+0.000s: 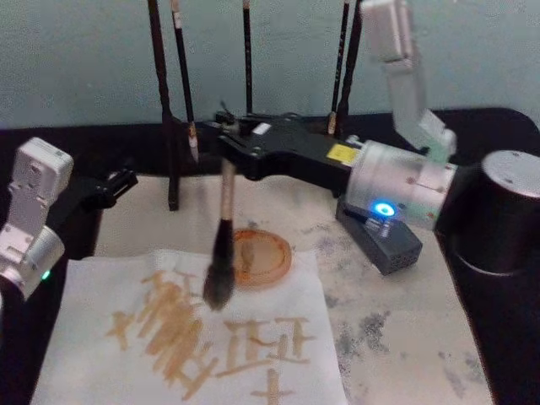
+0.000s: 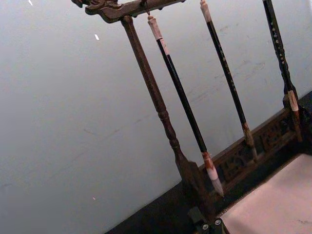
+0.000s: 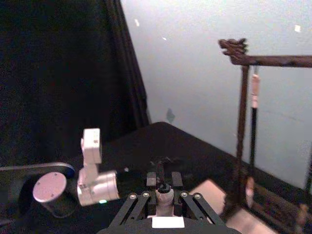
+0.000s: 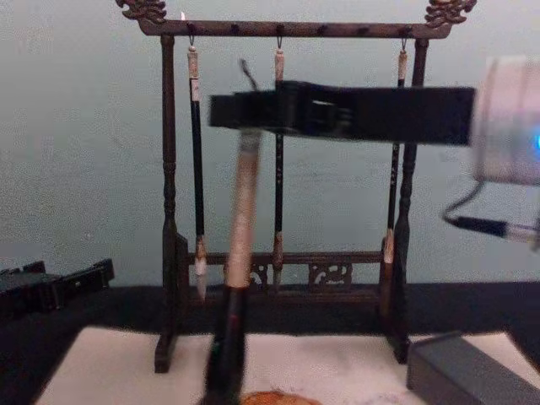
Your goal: Pick up the brush from the inkstone, write on the paper, then place the brush back to its original position.
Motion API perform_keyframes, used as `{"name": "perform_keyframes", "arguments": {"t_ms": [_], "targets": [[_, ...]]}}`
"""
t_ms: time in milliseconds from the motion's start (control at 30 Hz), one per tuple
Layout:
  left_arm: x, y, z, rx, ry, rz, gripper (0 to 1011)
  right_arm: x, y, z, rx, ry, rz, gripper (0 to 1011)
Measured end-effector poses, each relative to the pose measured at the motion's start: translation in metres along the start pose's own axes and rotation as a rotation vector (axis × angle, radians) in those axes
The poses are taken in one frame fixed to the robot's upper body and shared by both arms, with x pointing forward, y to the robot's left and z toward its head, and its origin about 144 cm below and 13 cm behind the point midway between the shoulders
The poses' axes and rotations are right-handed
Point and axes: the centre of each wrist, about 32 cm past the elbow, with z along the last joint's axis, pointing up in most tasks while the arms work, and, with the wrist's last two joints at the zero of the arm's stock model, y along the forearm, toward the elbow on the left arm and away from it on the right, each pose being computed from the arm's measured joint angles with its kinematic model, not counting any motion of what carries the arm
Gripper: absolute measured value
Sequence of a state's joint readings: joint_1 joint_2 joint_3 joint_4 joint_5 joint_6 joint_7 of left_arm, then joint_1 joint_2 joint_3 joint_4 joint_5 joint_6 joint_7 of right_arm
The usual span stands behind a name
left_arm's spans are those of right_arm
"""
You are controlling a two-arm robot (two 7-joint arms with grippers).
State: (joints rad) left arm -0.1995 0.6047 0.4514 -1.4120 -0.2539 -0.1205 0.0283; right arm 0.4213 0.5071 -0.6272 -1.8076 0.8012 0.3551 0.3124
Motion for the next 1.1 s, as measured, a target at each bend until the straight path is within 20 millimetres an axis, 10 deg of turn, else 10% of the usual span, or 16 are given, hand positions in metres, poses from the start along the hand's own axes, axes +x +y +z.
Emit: {"name": "perform_keyframes", "arguments": {"t_ms": [533, 1100], "targets": [[0.000, 0.000, 0.000, 0.000, 0.000, 0.000, 1002, -0.005, 0.043, -0.015, -0.036, 0.041, 0.110, 182], [0.000, 0.000, 0.000, 0.000, 0.000, 0.000, 1002, 0.001, 0.013, -0.030, -0.063, 0.072, 0.027, 182]]}}
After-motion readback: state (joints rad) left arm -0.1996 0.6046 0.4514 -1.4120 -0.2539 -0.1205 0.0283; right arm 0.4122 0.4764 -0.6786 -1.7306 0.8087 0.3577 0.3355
